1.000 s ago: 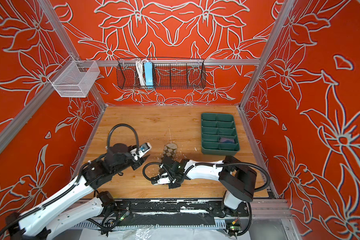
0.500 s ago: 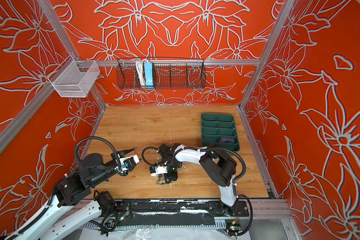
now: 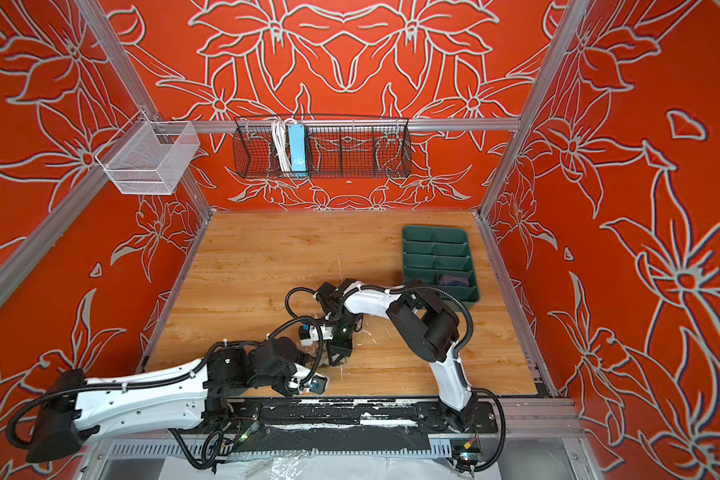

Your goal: Roll the socks

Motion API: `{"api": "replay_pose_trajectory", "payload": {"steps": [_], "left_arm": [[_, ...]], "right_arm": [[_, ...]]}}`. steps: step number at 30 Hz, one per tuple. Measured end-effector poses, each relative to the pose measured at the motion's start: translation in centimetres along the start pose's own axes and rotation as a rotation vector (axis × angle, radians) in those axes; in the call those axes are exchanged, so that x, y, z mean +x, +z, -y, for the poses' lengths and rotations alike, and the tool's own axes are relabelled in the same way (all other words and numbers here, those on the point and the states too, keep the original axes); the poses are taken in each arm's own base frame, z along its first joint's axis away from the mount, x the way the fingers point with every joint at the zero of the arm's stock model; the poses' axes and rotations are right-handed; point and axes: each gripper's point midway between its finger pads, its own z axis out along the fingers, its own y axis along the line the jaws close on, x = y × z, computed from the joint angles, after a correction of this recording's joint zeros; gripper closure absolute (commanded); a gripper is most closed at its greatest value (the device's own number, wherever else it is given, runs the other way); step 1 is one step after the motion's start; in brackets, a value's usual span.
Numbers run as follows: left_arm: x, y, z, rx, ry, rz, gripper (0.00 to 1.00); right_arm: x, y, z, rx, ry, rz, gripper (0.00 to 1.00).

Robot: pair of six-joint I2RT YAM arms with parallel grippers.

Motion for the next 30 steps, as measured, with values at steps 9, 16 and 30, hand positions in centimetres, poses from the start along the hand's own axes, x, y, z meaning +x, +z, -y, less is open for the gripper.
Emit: {"api": "replay_pose_trajectory", "payload": {"steps": [9, 16, 30], "left_arm": [[1.6, 4.8, -0.8, -0.047, -0.128, -0.119, 0.54], [1.9, 6.4, -1.6, -0.08, -0.16, -0.17, 0.85], [1.3, 7.5, -3.0, -0.095, -0.155, -0.23, 1.0]], "right_arm": [[0.0, 0.0, 0.0, 0.001, -0.002, 0.002, 1.0], [0.1, -0.3, 0.1, 0.031, -0.022, 0.027, 1.0], [2.2, -4.3, 1.2, 0.283, -0.048, 0.132, 0.67]]}}
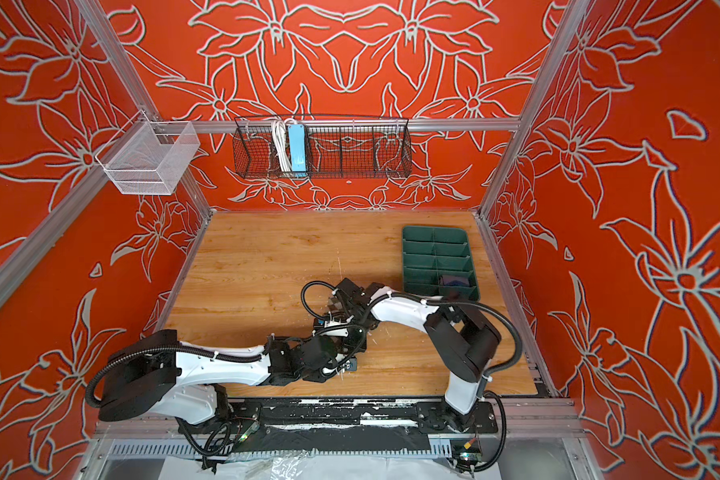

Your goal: Roll the socks

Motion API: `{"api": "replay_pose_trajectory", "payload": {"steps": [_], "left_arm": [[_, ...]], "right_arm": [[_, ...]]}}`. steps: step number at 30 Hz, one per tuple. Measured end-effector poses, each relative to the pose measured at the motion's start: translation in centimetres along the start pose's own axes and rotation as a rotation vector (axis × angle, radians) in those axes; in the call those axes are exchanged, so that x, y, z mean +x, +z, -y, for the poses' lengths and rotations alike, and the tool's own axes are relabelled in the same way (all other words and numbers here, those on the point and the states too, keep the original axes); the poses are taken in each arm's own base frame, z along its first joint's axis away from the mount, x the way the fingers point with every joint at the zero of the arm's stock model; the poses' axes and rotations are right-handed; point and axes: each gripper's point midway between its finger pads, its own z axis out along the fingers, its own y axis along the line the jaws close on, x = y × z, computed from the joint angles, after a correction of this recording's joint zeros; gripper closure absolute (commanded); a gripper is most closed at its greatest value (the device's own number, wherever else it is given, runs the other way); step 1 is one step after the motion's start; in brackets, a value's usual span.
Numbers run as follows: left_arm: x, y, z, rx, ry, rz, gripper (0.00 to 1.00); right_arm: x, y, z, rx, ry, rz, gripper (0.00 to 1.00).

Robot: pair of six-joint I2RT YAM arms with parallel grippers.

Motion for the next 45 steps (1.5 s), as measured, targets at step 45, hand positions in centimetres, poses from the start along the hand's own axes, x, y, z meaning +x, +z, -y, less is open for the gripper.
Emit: {"api": "replay_pose_trajectory", "payload": {"steps": [45], "left_arm": [[-1.0, 1.4, -2.5, 0.803, -0.296, -0.161, 1.0]], "right_arm": [[-0.4, -6.5, -8.0, 0.455, -0.667, 0.226, 0.49]]}}
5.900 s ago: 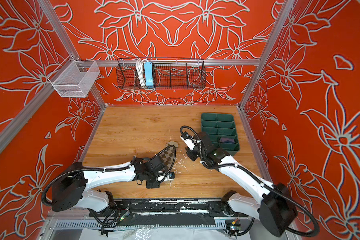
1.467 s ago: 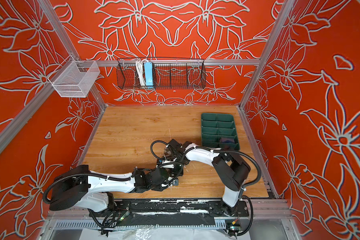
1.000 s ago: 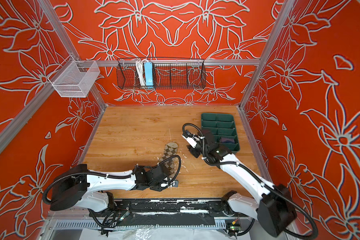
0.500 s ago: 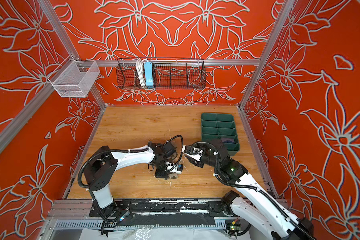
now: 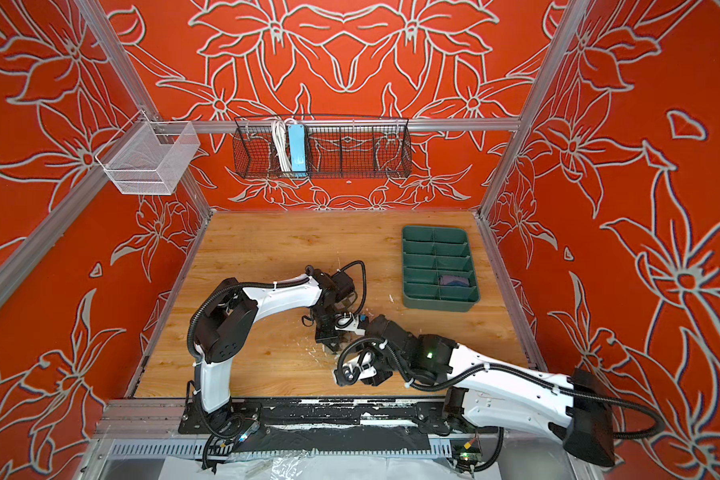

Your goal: Roll the socks

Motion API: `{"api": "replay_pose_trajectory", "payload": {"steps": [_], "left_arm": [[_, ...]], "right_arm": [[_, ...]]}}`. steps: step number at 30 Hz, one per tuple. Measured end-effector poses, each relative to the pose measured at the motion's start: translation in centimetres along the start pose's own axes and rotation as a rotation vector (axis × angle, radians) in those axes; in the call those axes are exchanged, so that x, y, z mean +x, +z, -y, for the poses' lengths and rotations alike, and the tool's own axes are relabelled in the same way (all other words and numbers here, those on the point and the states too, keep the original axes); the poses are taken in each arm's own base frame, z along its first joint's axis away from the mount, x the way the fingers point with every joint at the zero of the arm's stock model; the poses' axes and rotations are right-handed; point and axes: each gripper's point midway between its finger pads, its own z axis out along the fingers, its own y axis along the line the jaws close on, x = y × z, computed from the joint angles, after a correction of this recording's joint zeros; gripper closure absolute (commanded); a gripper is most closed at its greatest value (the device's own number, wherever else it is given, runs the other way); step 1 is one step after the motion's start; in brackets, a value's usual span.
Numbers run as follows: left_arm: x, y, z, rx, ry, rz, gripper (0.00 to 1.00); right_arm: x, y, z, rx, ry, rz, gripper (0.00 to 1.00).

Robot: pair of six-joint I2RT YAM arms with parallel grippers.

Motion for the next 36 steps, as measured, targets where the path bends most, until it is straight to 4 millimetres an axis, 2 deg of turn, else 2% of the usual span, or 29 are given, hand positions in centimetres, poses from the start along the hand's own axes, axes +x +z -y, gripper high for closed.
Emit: {"api": "replay_pose_trajectory", "payload": {"steps": [2, 5, 9, 14, 16, 21, 25, 30, 36], "left_arm": [[0.0, 0.0, 0.0, 0.002, -0.001, -0.001, 1.0], [0.0, -0.1, 0.0, 0.002, -0.002, -0.001, 1.0], [0.0, 0.0, 0.0, 0.006, -0.003, -0.003, 1.0], [0.1, 0.0, 0.1, 0.009, -0.005, -0.005, 1.0], [0.2, -0.1, 0.2, 0.011, -0.006, -0.008, 1.0], [0.1, -0.1, 0.1, 0.017, -0.013, -0.01, 1.0], [0.0, -0.3, 0.0, 0.019, -0.016, -0.009, 1.0], [-0.2, -0.5, 0.1, 0.02, -0.014, -0.004, 1.0], [0.0, -0.5, 0.3, 0.029, -0.018, -0.01, 1.0]], "right_arm": [[0.8, 1.8, -0.4, 0.001, 0.022, -0.035, 0.5], [2.0, 4.1, 0.2, 0.032, 0.068, -0.089, 0.51], [3.4, 6.6, 1.0, 0.074, 0.1, -0.158, 0.52], [6.4, 9.0, 0.5, 0.078, 0.112, -0.286, 0.54], [6.2, 9.1, 1.2, 0.104, 0.118, -0.291, 0.53], [6.3, 8.9, 1.4, 0.12, 0.137, -0.294, 0.46], [6.1, 8.6, 1.8, 0.132, 0.145, -0.286, 0.47], [6.6, 9.0, 1.4, 0.116, 0.148, -0.303, 0.58], [6.7, 9.9, 1.7, 0.083, 0.155, -0.329, 0.82]]}}
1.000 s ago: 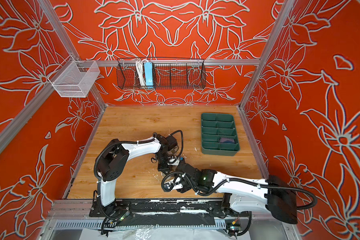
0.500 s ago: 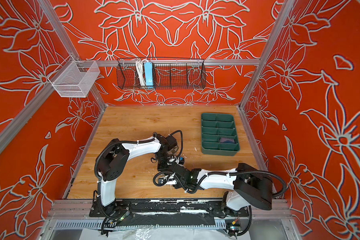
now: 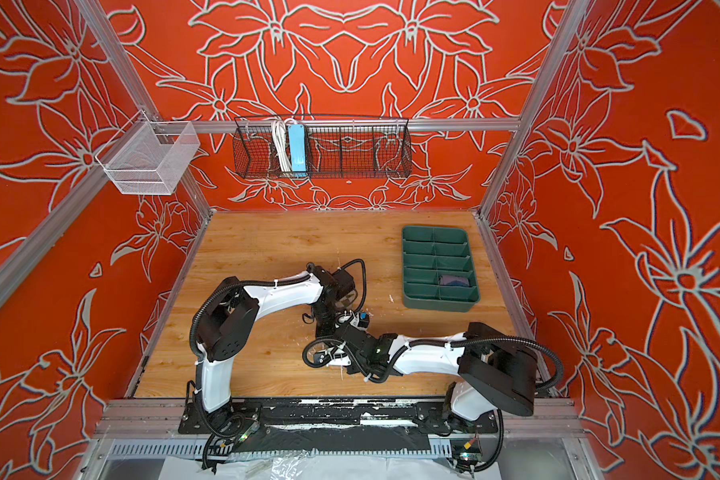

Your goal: Roll the socks

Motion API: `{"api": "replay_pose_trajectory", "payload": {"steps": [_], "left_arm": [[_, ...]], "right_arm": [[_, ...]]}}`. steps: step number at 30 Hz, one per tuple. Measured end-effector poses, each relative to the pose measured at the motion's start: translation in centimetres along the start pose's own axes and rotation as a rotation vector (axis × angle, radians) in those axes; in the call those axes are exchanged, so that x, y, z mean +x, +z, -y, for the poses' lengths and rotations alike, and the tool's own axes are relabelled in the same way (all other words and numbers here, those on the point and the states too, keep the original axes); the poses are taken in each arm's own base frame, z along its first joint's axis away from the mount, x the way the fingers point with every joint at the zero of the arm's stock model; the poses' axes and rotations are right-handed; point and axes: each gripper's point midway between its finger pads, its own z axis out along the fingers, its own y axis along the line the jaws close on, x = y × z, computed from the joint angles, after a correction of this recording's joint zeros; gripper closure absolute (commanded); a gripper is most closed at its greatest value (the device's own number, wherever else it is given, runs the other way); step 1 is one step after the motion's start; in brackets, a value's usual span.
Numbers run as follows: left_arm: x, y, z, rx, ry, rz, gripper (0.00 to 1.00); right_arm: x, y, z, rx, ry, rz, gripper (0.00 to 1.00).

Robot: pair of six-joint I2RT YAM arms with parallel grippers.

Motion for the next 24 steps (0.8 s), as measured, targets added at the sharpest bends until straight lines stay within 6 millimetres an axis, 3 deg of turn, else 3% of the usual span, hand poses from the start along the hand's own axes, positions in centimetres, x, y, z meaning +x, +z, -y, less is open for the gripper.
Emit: {"api": "replay_pose_trajectory", "payload": {"steps": [5, 12, 15, 19, 22, 24], "left_arm": [[0.1, -0.3, -0.1, 0.011, -0.006, 0.019, 0.97], [0.0, -1.0, -0.1, -0.068, 0.003, 0.09, 0.74], [-0.1, -2.9, 0.2, -0.145, 0.021, 0.165, 0.67], [0.1, -6.2, 0.1, -0.286, 0.034, 0.281, 0.66], [1.1, -8.4, -0.8, -0.43, 0.018, 0.348, 0.65], [2.4, -10.0, -1.8, -0.567, -0.007, 0.385, 0.58]], "right_arm": [[0.0, 0.0, -0.1, -0.024, 0.01, -0.011, 1.0], [0.0, -0.3, -0.2, -0.075, 0.012, -0.014, 1.0], [0.2, -0.5, -0.5, -0.12, 0.024, -0.019, 1.0], [0.4, -0.8, -0.7, -0.182, 0.041, -0.018, 1.0], [0.5, -1.0, -1.0, -0.239, 0.051, -0.017, 1.0], [0.4, -1.2, -1.3, -0.293, 0.059, -0.017, 1.0]]}}
